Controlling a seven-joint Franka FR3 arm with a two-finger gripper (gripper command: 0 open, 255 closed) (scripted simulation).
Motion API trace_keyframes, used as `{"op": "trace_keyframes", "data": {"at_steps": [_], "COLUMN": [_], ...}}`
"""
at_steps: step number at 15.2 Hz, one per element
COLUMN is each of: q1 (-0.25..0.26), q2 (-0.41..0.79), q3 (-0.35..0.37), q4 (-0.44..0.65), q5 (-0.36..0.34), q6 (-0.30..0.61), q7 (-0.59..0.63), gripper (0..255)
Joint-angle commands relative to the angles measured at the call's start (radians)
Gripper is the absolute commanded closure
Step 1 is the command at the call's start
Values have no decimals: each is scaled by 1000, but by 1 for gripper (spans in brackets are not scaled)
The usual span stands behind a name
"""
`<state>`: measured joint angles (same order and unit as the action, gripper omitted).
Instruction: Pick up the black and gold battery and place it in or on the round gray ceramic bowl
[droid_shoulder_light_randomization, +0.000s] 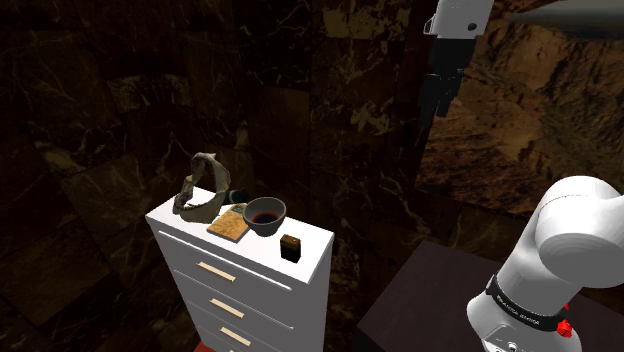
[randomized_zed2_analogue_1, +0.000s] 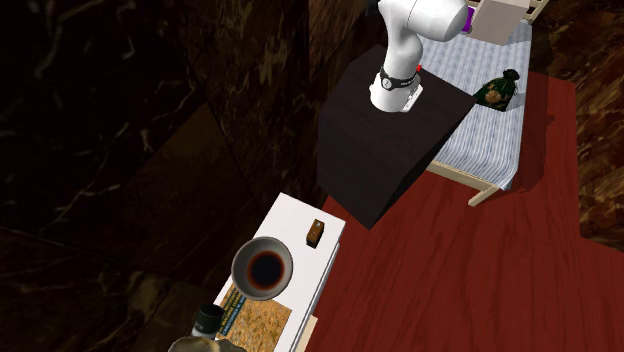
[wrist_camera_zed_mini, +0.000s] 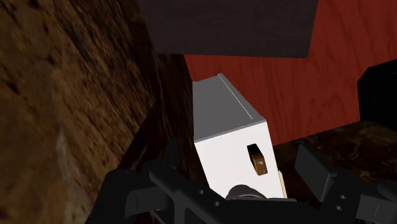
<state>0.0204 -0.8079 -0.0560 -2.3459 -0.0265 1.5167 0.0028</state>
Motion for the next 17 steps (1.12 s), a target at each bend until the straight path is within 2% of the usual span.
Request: {"op": "trace_keyframes", "data": {"at_steps": [1,9,17], "q1": [0,31,58], "q2": [0,152,391], "q3": [0,53,106], "q4": [0,-118,-145], "q5": [0,34,53], "q6": [0,279,554], "q7": [0,50,99], "gripper": [0,0,0]}}
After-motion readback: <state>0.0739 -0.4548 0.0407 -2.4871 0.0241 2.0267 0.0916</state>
